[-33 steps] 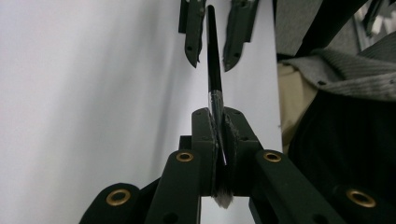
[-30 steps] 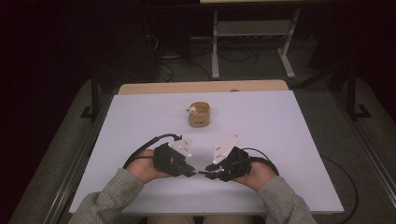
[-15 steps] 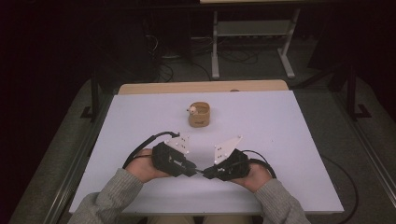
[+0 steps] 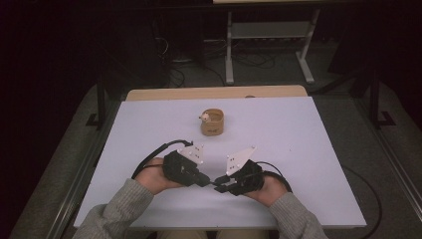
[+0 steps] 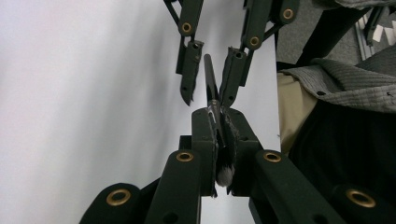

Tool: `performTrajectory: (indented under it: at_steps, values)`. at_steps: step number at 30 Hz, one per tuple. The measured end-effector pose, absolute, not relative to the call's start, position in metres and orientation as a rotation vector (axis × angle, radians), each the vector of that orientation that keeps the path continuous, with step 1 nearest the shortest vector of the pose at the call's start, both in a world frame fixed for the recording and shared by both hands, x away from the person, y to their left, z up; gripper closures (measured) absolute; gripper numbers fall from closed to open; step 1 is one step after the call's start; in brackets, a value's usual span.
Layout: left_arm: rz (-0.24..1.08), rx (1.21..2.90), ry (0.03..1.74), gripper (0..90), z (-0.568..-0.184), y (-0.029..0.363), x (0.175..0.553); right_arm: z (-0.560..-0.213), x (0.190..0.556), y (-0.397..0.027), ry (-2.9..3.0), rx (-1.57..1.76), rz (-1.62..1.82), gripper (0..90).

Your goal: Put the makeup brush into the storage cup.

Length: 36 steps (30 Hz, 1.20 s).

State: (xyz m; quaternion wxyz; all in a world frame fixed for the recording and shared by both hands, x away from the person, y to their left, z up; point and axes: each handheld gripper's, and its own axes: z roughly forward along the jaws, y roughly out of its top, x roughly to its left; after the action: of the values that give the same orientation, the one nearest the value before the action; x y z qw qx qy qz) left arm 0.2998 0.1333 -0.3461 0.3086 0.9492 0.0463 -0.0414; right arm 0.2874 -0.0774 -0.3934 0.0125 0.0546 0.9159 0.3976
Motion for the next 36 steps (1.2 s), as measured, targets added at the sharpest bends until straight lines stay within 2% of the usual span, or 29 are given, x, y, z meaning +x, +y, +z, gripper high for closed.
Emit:
performTrajectory:
  at_steps: [3, 12, 15, 17, 19, 22, 25, 36]
  values:
    - [-0.064, 2.545, 0.139, 84.0, -0.345, 0.131, 0.3, -0.385, 0.284, -0.075, 2.819, 0.183, 1.199, 67.2]
    - [-0.069, 2.573, 0.17, 84.0, -0.346, 0.125, 0.301, -0.376, 0.282, -0.057, 2.84, 0.168, 1.061, 73.3]
    - [-0.074, 2.575, 0.176, 84.0, -0.347, 0.124, 0.301, -0.378, 0.285, -0.055, 2.855, 0.176, 1.039, 80.1]
    - [-0.076, 2.576, 0.179, 83.9, -0.347, 0.124, 0.301, -0.38, 0.287, -0.054, 2.868, 0.171, 1.044, 81.4]
    - [-0.073, 2.562, 0.187, 81.2, -0.346, 0.125, 0.302, -0.381, 0.288, -0.054, 2.88, 0.165, 1.06, 82.6]
    - [-0.052, 2.54, 0.216, 70.3, -0.342, 0.13, 0.303, -0.381, 0.291, -0.058, 2.899, 0.185, 1.098, 82.7]
    - [-0.027, 2.516, 0.261, 65.8, -0.338, 0.137, 0.306, -0.382, 0.294, -0.066, 2.914, 0.217, 1.138, 82.7]
    - [-0.009, 2.464, 0.309, 58.7, -0.331, 0.154, 0.307, -0.377, 0.307, -0.097, 2.897, 0.364, 1.268, 82.7]
